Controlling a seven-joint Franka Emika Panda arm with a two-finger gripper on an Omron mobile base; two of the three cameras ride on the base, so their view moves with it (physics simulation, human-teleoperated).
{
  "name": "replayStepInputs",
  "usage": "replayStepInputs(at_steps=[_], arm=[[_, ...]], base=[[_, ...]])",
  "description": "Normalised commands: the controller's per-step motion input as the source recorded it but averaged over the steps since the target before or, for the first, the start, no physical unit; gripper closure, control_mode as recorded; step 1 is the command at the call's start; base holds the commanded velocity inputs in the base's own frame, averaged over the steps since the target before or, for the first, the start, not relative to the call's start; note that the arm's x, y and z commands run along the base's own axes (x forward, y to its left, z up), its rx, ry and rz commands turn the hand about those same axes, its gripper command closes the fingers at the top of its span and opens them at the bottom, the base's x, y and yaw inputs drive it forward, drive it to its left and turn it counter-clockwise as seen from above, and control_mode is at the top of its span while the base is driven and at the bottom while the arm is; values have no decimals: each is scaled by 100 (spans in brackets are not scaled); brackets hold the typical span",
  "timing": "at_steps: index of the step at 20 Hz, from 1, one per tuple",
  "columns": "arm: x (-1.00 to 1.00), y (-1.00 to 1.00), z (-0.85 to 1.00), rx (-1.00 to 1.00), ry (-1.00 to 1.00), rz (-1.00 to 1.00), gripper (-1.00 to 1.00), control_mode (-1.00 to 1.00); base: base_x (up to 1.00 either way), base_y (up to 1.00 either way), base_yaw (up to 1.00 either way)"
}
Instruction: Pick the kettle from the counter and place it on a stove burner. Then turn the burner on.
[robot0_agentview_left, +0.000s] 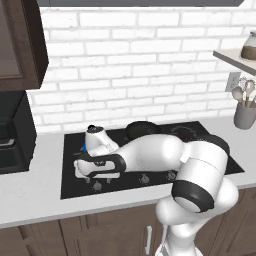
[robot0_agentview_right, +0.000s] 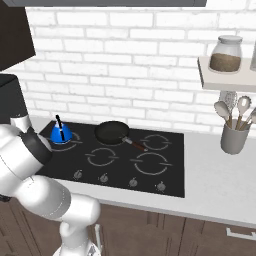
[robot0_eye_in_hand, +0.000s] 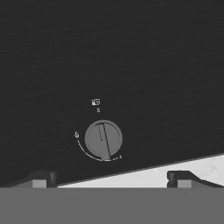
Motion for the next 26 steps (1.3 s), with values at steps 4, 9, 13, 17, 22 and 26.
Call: replayStepInputs(at_steps=[4,9,13,17,22,26], arm=[[36,-23,-12,0,7,-10,-100,-100],[57,-15,-12,0,5,-12,-100,-100],[0,12,-23,-3,4,0,-100,-100],[-14,49,-41,-14,1,1,-100,-100],[-4,3,-3,-1,0,1,-100,-100],[-8,16,6,0,-1,0,-100,-100]], base=[[0,0,0],[0,0,0],[0,0,0],[0,0,0],[0,0,0],[0,0,0]])
